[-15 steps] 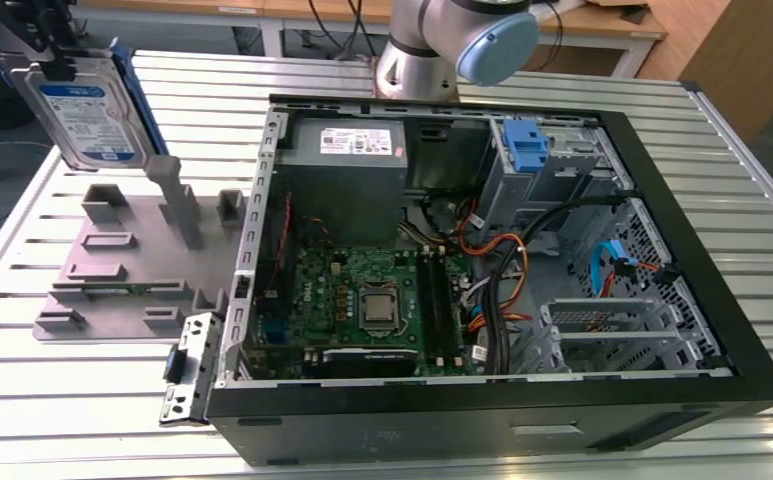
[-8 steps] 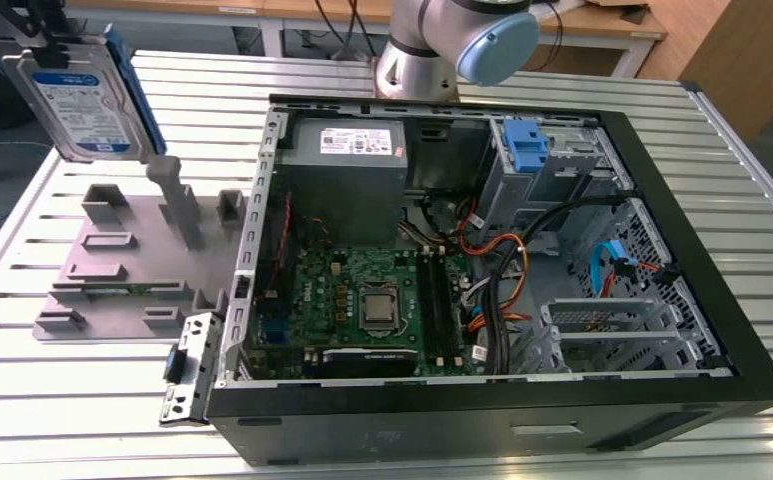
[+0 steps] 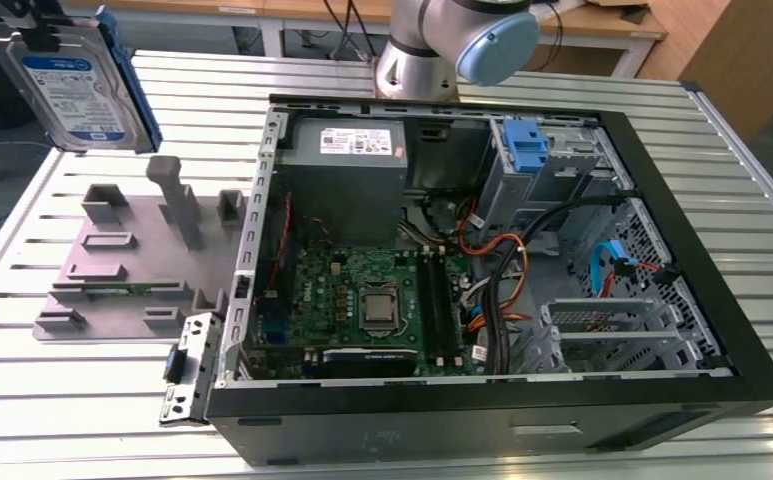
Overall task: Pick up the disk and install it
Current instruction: 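Pick up the disk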
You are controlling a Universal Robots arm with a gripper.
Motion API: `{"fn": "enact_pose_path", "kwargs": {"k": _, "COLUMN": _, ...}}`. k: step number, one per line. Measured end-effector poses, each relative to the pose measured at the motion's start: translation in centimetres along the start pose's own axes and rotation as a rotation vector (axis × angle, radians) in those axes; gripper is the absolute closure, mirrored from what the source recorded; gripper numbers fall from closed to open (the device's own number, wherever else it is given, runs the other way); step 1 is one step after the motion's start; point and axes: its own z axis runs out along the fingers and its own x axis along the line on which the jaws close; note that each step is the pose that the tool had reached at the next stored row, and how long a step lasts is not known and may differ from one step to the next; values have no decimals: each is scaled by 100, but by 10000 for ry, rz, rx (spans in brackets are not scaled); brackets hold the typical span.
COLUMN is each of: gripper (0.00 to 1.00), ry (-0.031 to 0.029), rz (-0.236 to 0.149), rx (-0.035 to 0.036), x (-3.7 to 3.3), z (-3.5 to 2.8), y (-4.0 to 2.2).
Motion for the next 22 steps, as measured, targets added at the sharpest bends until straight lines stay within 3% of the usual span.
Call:
{"fn": "enact_pose_path", "kwargs": {"k": 3, "gripper": 65, "ry": 0, "rz": 0, "rx": 0, "x": 0, "z": -4, "y": 0}}
{"fn": "enact_pose_path", "kwargs": {"k": 5, "gripper": 65, "ry": 0, "rz": 0, "rx": 0, "x": -2, "z": -42, "y": 1}}
{"fn": "enact_pose_path", "kwargs": {"k": 14, "gripper": 65, "ry": 1, "rz": 0, "rx": -2, "x": -2, "z": -52, "y": 1}}
{"fn": "enact_pose_path", "kwargs": {"k": 22, "gripper": 65, "ry": 1, "rz": 0, "rx": -1, "x": -5, "z": -124, "y": 2}}
